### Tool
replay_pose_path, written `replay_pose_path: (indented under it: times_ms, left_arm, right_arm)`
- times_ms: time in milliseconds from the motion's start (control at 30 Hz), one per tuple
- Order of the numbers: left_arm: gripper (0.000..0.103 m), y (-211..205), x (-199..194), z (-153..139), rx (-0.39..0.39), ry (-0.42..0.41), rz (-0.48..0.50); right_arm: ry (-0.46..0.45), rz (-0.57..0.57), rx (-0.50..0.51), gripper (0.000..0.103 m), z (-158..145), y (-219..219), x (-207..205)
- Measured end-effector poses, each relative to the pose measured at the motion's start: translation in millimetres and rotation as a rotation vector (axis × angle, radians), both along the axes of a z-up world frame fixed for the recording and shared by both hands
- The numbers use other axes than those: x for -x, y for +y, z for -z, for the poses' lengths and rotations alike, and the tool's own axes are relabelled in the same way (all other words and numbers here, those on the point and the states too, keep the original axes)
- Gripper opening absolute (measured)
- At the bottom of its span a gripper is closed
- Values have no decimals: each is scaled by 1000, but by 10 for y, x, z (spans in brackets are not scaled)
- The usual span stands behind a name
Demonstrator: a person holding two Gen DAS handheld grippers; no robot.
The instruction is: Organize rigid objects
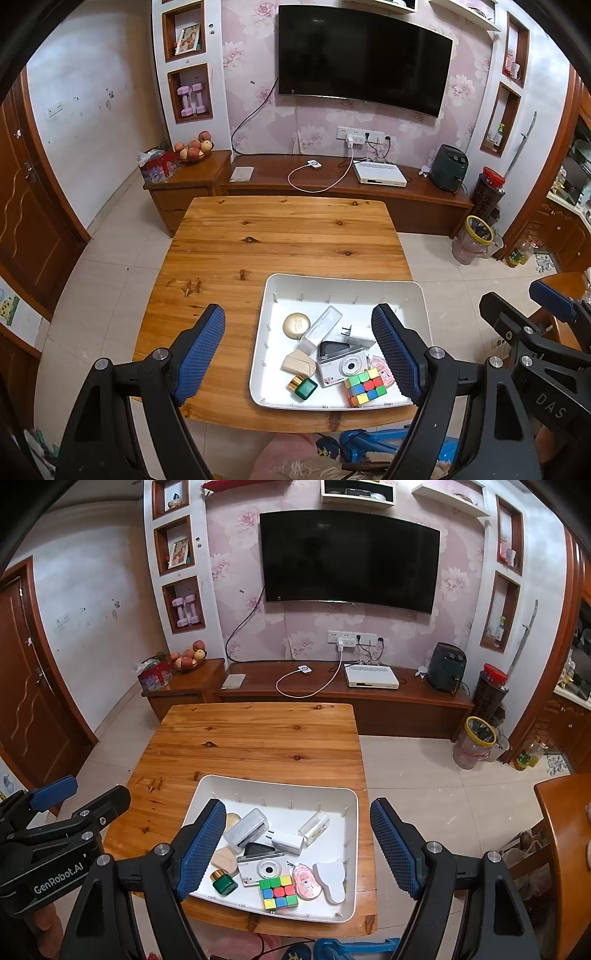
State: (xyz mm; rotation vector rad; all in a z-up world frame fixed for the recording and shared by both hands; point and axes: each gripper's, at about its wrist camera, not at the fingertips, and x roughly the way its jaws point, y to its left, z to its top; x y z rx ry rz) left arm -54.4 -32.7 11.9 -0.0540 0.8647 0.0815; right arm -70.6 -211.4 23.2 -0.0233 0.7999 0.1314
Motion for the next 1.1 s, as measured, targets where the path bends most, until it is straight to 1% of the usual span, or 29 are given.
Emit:
replay_pose_path:
  times_ms: [1100]
  left_arm:
    - [84, -23, 15, 28, -1, 11, -4]
  right_arm:
    - [11, 7, 0, 81, 23, -48, -5]
